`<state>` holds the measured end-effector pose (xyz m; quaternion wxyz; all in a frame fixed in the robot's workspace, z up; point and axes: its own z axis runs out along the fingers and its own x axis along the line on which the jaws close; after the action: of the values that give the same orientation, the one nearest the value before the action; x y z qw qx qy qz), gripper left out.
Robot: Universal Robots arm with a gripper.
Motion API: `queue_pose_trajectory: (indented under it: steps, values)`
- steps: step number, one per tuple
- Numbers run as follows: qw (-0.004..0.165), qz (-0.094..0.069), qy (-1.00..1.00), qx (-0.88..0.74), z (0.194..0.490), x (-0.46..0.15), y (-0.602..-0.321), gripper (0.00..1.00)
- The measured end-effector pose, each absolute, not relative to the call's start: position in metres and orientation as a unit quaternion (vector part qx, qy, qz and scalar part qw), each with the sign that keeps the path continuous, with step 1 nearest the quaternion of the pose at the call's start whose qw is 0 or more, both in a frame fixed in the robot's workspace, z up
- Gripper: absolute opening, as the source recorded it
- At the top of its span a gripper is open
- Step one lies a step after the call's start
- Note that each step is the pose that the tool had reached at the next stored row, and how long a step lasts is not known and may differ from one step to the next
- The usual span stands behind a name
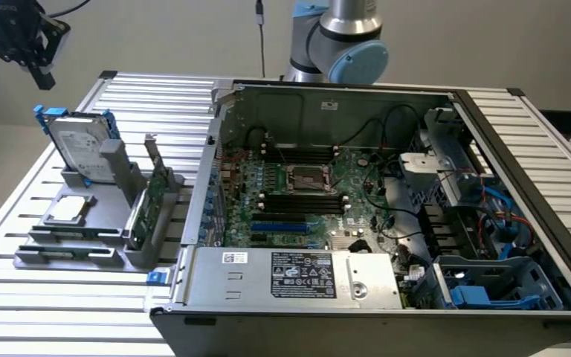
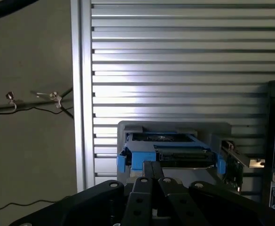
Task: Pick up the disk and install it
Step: 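Reach for the disk, then pick up the disk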
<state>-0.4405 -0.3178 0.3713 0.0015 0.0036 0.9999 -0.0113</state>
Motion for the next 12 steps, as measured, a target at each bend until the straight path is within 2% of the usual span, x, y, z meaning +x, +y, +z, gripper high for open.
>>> queue_pose_trajectory:
  steps: [12]
  values:
    - [0.002, -0.011, 1.0, 0.003, 0.3713, -0.4406, -0.3177, 0.11]
